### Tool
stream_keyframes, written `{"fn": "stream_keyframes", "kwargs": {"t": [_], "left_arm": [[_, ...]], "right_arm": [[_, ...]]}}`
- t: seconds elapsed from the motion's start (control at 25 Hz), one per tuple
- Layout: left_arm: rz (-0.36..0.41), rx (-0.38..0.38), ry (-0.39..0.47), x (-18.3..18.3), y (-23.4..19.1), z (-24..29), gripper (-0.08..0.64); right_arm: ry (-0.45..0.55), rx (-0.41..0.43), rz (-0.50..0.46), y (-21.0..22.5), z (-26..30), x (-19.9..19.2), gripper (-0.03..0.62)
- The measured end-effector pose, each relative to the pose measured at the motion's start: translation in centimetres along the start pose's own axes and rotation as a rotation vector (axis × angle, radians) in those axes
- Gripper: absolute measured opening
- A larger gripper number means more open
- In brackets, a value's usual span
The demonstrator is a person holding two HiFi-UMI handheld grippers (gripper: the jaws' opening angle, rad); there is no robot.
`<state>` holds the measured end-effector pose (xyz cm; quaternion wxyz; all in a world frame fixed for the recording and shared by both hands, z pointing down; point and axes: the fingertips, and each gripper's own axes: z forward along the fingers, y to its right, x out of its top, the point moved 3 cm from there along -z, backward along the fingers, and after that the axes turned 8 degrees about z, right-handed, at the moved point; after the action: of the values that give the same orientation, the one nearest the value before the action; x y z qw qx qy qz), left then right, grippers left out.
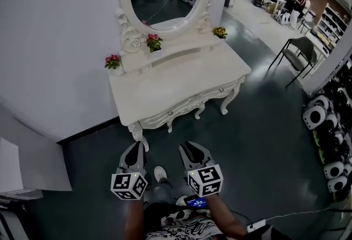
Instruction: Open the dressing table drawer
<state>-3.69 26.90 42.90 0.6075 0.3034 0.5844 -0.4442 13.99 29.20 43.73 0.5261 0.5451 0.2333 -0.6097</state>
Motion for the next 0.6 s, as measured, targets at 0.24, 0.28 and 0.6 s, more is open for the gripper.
{"fn": "stream_keyframes", "kwargs": {"t": [0.24, 0.28, 0.6], "left_arm": [[0.019, 0.043, -0.029, -0.1, -5.4, 6.4, 0.002], [0.022, 0.045, -0.035, 0.0, -6.6, 7.8, 0.002], [0.016, 0.053, -0.107, 1.3, -18.0, 19.5, 0.002]], "right_arm": [[-0.017, 0.013, -0.018, 1.7, 8.7, 1.8, 0.075], [-0.024, 0.016, -0.019, 2.0, 10.6, 2.2, 0.075], [-0.103, -0.009, -0.088, 2.7, 26.6, 5.9, 0.077]]}}
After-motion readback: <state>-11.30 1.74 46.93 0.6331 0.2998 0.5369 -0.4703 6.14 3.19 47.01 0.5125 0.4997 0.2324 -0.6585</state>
